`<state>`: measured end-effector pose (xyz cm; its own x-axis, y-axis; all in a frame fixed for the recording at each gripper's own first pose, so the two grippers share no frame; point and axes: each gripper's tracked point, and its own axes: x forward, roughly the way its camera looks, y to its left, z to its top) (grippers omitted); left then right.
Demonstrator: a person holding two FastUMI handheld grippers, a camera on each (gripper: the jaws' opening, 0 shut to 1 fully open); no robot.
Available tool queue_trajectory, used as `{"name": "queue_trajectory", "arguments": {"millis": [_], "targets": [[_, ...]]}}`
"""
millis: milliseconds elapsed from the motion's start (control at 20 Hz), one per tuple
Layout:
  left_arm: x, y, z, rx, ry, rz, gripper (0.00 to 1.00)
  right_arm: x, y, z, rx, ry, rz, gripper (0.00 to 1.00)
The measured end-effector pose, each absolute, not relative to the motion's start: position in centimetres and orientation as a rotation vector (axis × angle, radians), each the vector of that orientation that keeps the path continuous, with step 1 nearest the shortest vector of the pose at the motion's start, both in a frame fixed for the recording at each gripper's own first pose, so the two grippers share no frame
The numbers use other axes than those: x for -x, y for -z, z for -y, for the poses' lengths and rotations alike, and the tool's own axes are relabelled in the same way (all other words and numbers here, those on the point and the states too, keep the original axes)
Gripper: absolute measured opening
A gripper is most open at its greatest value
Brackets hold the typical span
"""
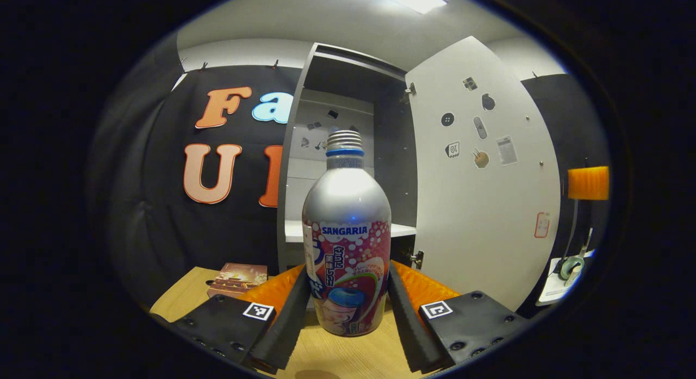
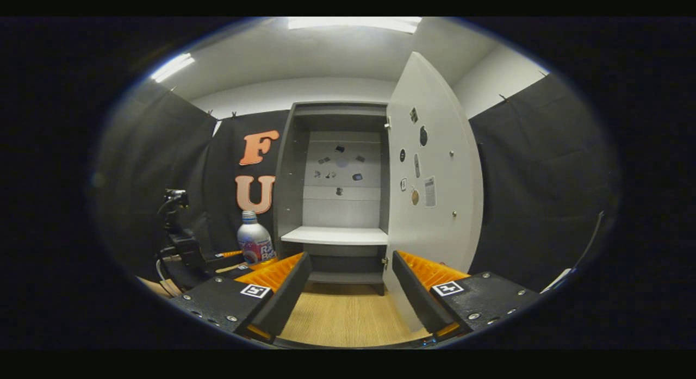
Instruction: Open the cabinet door with the right hand, grasp the bottle in the cabinet with the left hand and place it on the coaster, then close the cabinet door with the right hand.
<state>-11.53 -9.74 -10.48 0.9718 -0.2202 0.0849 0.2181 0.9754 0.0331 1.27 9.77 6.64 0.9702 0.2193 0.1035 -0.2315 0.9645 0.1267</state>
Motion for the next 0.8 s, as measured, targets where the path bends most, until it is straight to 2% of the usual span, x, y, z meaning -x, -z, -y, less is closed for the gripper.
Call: {"name": "queue_trajectory", "arguments": {"millis": [300, 350, 400, 800], "targets": [[12.8, 19.4, 6.9, -0.031, 0.183, 0.012, 0.83, -1.5, -5.9, -8.5, -0.104, -0.164, 0.102, 0.93], [12.8, 21.0, 6.4, -0.041, 0.170, -0.002, 0.83, -1.3, -5.6, -8.8, -0.117, -0.161, 0.096, 0.97], [12.9, 22.3, 5.9, -0.055, 0.155, -0.010, 0.84, -1.2, -5.3, -8.9, -0.130, -0.157, 0.088, 0.92], [13.2, 29.3, 3.7, -0.049, 0.077, -0.066, 0.83, -0.7, -3.7, -8.9, -0.115, -0.161, 0.031, 0.92]]}}
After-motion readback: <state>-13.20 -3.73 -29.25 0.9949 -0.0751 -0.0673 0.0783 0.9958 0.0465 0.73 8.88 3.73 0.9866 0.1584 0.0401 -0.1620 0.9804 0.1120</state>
